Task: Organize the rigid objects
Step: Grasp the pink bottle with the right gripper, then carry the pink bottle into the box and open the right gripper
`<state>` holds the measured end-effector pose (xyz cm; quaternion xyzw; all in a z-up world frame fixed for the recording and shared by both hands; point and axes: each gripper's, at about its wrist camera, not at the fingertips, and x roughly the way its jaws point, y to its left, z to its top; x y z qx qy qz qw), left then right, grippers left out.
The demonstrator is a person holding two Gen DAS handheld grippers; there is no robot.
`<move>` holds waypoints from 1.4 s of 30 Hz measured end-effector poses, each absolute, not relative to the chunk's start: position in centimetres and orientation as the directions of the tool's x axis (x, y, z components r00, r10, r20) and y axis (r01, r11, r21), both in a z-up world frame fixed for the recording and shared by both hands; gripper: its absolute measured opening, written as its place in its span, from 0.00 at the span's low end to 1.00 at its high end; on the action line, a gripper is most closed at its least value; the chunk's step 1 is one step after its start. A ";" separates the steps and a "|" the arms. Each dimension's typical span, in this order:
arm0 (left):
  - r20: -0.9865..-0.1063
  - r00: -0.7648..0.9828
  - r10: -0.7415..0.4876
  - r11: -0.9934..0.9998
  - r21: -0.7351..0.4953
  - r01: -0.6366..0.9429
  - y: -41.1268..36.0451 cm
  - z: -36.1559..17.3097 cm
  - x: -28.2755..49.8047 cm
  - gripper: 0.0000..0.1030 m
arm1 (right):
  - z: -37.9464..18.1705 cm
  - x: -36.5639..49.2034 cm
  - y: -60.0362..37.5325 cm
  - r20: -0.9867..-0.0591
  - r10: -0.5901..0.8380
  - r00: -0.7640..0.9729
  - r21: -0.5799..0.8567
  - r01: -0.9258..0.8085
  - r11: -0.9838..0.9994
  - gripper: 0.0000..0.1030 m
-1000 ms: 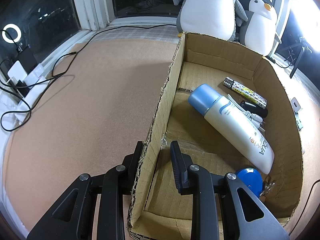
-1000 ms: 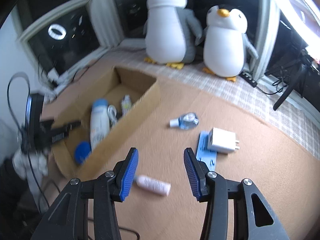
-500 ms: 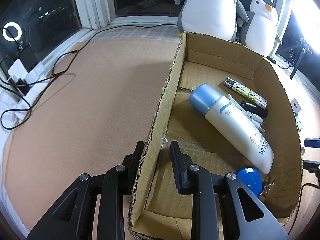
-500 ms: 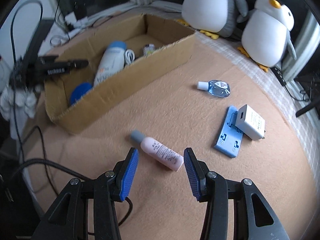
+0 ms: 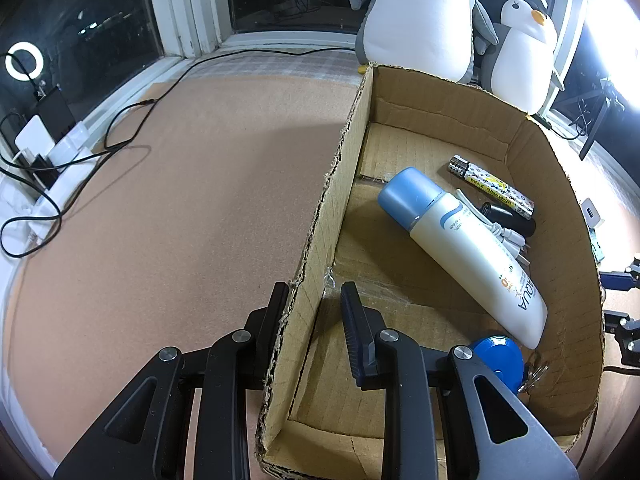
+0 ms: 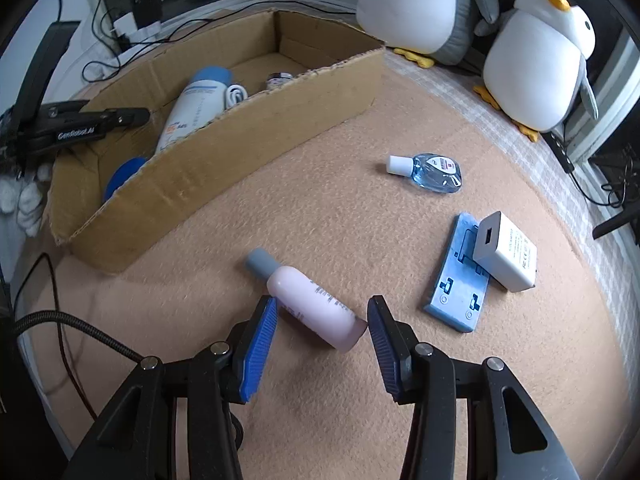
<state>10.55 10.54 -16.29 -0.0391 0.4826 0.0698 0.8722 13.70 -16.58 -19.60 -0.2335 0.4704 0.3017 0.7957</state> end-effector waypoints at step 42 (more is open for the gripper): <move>-0.848 0.524 0.087 0.987 0.001 -0.163 10.5 -16.3 10.6 0.24 | -12.5 15.0 -12.6 -0.762 0.441 0.474 0.072 -0.615 0.786 0.18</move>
